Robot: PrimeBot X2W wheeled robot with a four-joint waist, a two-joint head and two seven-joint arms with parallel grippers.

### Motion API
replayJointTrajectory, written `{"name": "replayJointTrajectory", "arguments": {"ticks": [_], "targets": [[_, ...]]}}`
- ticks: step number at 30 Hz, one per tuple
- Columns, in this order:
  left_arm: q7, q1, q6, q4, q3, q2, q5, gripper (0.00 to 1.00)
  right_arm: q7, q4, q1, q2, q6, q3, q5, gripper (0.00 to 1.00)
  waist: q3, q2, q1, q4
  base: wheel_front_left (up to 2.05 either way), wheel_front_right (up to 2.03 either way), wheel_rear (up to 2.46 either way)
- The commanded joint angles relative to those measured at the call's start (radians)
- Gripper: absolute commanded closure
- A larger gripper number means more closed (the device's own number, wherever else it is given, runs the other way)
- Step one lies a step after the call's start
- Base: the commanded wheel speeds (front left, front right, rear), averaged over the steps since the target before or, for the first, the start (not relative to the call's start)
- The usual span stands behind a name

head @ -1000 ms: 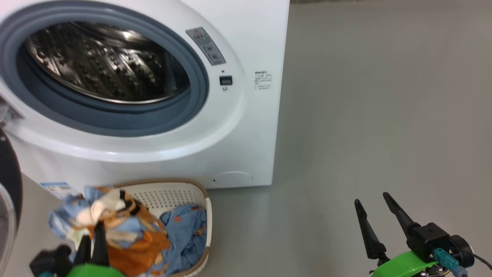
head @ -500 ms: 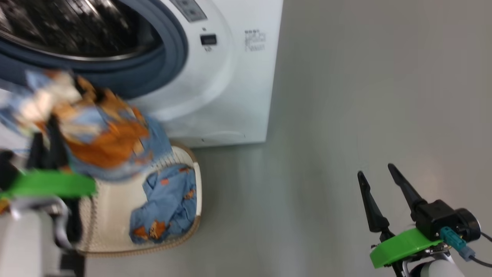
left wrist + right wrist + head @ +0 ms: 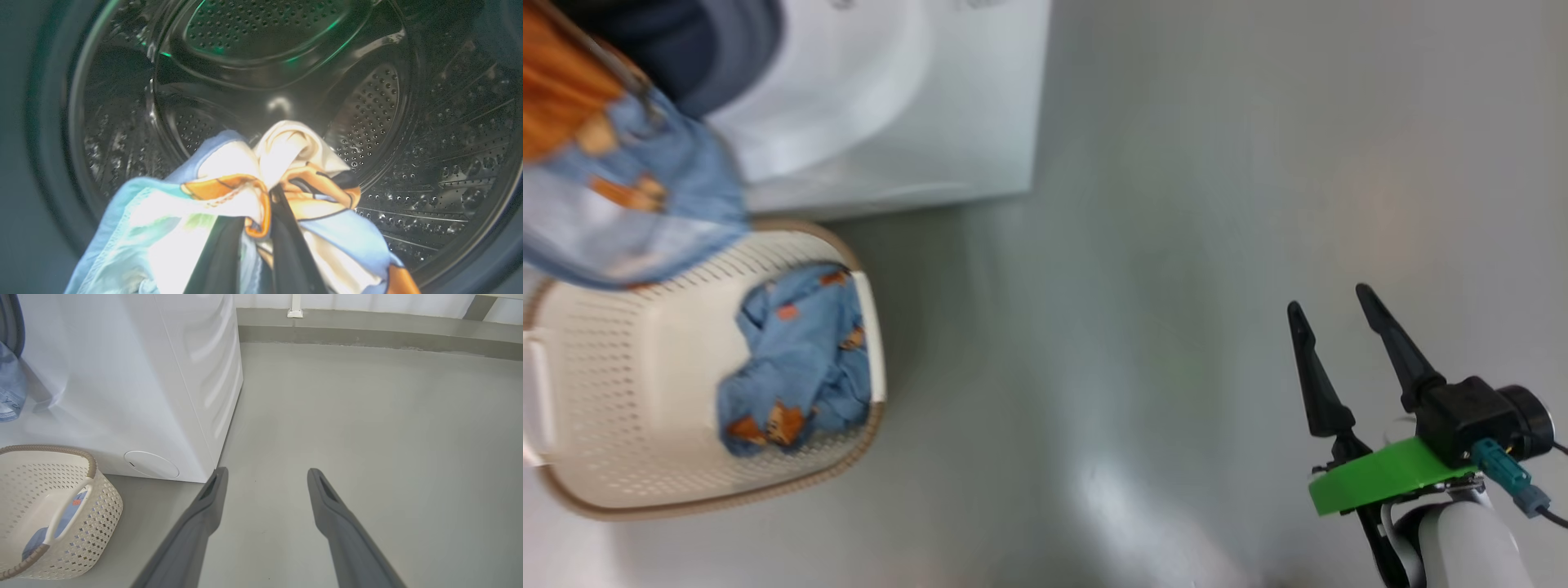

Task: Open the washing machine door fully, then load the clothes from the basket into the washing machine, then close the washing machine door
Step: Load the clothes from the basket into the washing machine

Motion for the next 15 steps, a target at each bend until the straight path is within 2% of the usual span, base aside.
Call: {"name": "replayJointTrajectory", "arguments": {"ticks": [1,5,15], "targets": [[0.002,-0.029,-0.002,-0.015,0.006,0.07,-0.008,1.0,-0.011,-0.023,-0.002,0.0,0.002,0.023,0.002,0.0,0.107,-0.0001,0.0,-0.073,0.0,0.0,0.0],[0.019,-0.155,-0.002,0.049,-0.088,0.153,-0.046,1.0,-0.022,-0.016,-0.023,0.0,0.002,0.023,0.014,0.0,0.165,-0.0001,0.0,-0.097,0.0,0.0,0.0],[0.071,-0.412,-0.003,0.165,-0.325,0.285,-0.17,1.0,-0.039,0.005,-0.063,0.0,0.002,0.043,0.046,0.0,0.242,-0.0001,0.0,-0.143,0.0,0.0,0.0]]}}
